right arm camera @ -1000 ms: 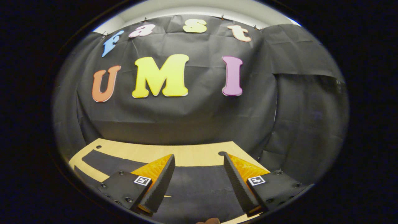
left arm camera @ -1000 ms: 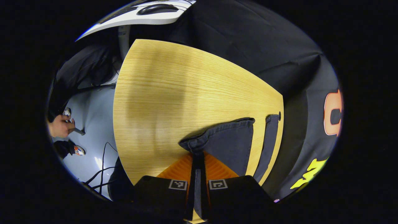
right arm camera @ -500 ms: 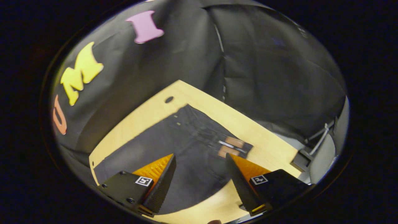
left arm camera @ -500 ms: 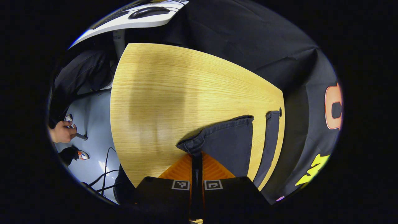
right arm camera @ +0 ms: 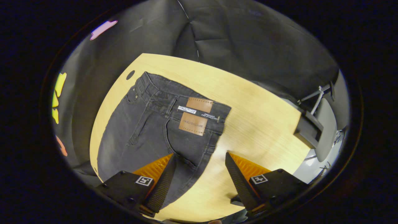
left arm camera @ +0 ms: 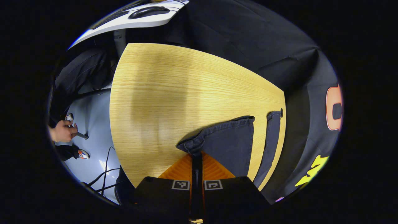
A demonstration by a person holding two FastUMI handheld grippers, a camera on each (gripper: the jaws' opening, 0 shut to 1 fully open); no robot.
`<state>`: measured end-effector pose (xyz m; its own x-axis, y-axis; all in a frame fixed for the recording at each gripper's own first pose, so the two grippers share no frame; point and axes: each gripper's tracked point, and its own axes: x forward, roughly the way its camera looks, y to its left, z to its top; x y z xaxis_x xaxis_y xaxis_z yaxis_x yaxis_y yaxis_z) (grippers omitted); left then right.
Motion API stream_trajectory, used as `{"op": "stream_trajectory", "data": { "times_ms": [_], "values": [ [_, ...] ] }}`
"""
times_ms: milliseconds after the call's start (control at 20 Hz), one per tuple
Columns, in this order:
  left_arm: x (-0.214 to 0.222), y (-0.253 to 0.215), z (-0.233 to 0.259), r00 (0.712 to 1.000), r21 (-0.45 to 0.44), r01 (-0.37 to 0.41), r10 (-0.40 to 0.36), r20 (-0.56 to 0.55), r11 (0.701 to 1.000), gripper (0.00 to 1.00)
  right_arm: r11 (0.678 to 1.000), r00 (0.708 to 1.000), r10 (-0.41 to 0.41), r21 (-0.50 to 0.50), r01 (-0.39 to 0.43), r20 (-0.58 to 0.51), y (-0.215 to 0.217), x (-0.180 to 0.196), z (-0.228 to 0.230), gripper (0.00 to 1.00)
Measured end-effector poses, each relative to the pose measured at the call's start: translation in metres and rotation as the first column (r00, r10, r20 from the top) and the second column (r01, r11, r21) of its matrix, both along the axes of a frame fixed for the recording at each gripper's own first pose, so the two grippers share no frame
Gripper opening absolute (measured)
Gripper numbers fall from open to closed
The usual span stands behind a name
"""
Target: Grasp the waist and the cuffs of the jeans and fold them to make the two legs overlap; first hold the waist and fold one-third of the jeans toward the cuffs, then hold the cuffs and fold the remaining one-third in the same direction to finish folding.
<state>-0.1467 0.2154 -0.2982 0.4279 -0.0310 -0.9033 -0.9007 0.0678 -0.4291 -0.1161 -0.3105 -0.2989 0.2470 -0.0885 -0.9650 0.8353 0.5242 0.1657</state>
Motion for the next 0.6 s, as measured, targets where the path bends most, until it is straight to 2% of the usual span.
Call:
{"op": "stream_trajectory", "data": {
  "times_ms": [50,150,250,350,450,500,600],
  "values": [
    [0.000,0.000,0.000,1.000,0.000,-0.001,0.001,-0.003,1.000,0.03,1.000,0.999,0.012,0.008,-0.013,0.036,0.001,0.010,-0.003,0.92],
    [0.000,0.000,0.000,1.000,0.002,-0.003,0.003,-0.010,1.000,0.03,1.000,1.000,0.024,0.000,-0.024,0.012,0.001,0.012,-0.008,0.87],
    [0.000,0.000,0.000,1.000,-0.003,-0.009,0.009,-0.014,1.000,0.03,1.000,1.000,0.022,-0.009,-0.022,-0.018,-0.006,0.009,-0.013,0.44],
    [0.001,0.000,0.001,1.000,-0.012,-0.022,0.022,-0.004,1.000,0.03,0.999,0.999,-0.031,0.020,0.032,-0.005,-0.005,0.011,-0.013,0.02],
    [0.002,0.000,0.001,0.999,-0.017,-0.038,0.038,0.002,0.999,0.03,0.999,0.999,-0.035,0.033,0.034,0.013,-0.006,0.010,-0.011,0.09],
    [0.002,0.000,0.002,0.999,-0.018,-0.045,0.045,0.000,0.999,0.04,0.999,0.999,-0.036,0.033,0.035,0.027,-0.006,0.012,-0.007,0.05],
    [0.004,-0.001,0.008,0.998,-0.019,-0.058,0.058,0.003,0.998,0.03,0.998,0.997,-0.050,0.038,0.047,0.063,-0.005,0.016,0.004,0.05]
  ]
}}
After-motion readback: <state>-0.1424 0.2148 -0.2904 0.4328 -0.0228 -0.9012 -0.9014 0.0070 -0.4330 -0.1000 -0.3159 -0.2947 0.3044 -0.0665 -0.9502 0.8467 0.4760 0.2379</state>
